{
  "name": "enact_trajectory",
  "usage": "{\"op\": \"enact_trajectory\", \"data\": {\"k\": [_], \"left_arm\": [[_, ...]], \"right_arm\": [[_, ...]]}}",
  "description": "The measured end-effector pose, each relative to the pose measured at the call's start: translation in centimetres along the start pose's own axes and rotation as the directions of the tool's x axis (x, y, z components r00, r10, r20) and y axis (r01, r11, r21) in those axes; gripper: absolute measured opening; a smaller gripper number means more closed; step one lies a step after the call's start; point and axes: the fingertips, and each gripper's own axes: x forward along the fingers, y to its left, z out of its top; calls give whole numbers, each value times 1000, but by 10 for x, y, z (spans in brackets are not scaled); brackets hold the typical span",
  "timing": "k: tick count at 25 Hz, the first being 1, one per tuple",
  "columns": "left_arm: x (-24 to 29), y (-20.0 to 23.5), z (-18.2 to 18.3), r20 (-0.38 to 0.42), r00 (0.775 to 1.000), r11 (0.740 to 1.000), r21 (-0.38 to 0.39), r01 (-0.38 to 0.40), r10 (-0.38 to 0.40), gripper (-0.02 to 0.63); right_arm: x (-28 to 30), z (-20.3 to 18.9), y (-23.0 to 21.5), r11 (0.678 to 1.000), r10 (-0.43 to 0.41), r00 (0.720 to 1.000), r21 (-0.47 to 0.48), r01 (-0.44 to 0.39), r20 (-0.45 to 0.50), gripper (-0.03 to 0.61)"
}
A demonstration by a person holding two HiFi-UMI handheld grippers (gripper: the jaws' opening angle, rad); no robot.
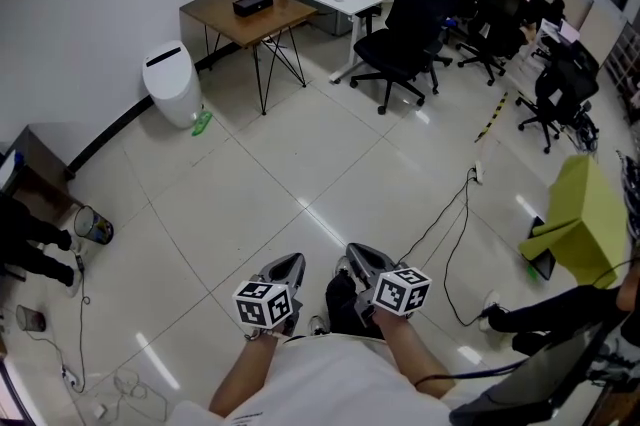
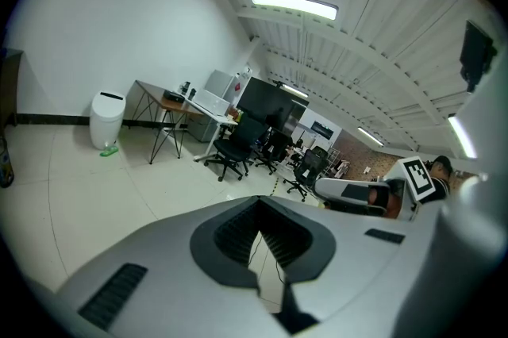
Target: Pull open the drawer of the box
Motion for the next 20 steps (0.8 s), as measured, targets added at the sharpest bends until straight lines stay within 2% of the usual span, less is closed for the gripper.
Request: {"op": "enact_trajectory", "data": {"k": [7,14,20], "left_arm": [[13,13,19,25,1000,1000,-5,-16,16,3],[37,23,29,27,999,999,-19,-32,33,3],[66,36,53,38,999,999,-9,-30,31,3]], "right_arm": [[27,13,-4,999,34,999,7,-34,-12,-14],[49,26,-11,998,64,997,-26,-65,-41,-14],[79,53,-28,996,75,997,-38,-76,-25,-14]]}}
